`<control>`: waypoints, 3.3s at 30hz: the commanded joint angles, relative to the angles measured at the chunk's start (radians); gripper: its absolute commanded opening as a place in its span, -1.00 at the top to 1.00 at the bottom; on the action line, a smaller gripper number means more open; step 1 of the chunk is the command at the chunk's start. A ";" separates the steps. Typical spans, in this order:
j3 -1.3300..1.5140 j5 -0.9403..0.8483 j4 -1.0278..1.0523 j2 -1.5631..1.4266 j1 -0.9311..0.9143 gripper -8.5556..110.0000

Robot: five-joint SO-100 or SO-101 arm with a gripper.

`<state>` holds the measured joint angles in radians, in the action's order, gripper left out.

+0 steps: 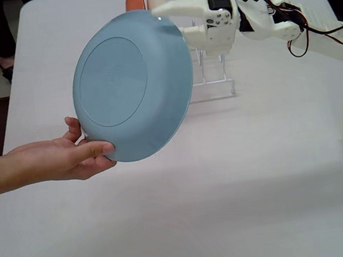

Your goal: Would you please take all the plates for me?

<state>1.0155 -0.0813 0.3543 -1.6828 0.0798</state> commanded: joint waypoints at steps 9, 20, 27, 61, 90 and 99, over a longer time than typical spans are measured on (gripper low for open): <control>-0.015 -0.091 0.241 -0.115 -0.086 0.03; -0.015 -0.153 0.574 -0.152 -0.313 0.10; -0.083 -0.416 0.598 -0.002 -0.480 -0.07; -0.584 -0.535 0.394 0.581 -0.615 0.56; -0.541 -0.459 0.638 -0.038 -0.618 0.86; -0.453 -0.327 0.681 -0.250 -0.506 0.86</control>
<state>0.5737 -0.4617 1.0370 -1.8086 -0.4801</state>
